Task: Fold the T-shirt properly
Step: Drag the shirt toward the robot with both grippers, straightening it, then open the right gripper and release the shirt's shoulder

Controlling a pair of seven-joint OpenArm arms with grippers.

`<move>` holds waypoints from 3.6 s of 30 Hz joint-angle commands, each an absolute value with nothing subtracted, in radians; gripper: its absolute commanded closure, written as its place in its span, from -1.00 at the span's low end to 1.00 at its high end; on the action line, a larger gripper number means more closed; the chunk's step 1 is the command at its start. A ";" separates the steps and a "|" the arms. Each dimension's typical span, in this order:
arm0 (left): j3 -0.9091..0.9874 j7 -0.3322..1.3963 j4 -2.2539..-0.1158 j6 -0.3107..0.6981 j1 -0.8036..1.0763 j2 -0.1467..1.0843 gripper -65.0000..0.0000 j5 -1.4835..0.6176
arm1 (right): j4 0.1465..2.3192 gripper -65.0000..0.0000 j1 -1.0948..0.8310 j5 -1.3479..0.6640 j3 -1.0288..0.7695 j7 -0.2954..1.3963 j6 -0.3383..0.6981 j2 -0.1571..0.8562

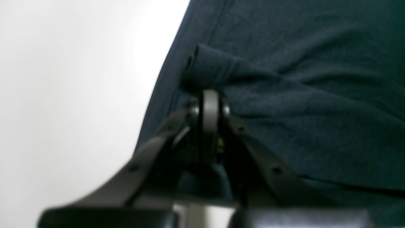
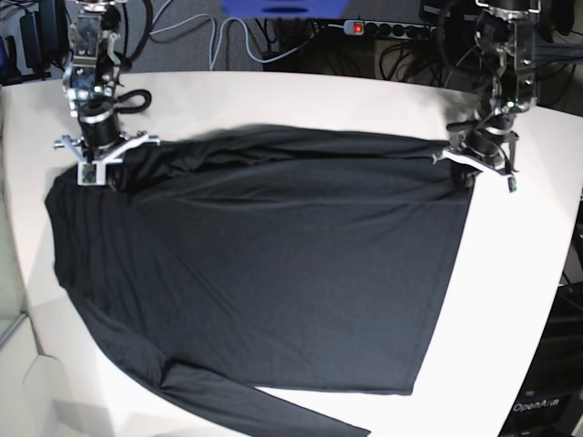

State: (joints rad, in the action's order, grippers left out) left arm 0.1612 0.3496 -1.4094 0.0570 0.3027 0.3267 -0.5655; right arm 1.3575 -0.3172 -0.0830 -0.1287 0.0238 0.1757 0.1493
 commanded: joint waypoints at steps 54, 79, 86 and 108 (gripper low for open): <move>0.245 0.426 -1.400 0.111 0.544 0.341 0.97 -0.532 | 1.333 1.00 -0.593 -0.041 -0.148 -0.125 0.185 0.114; 0.274 0.432 -1.400 0.111 0.479 0.337 0.97 -0.538 | 1.395 1.00 -0.579 -0.038 -0.176 -0.143 0.188 0.131; 0.272 0.432 -1.400 0.111 0.472 0.332 0.97 -0.541 | 1.455 1.00 -0.584 -0.038 -0.176 -0.136 0.188 0.134; 0.271 0.432 -1.580 0.113 0.483 0.265 0.97 -0.532 | 1.540 1.00 -0.611 -0.038 -0.177 -0.194 0.188 0.134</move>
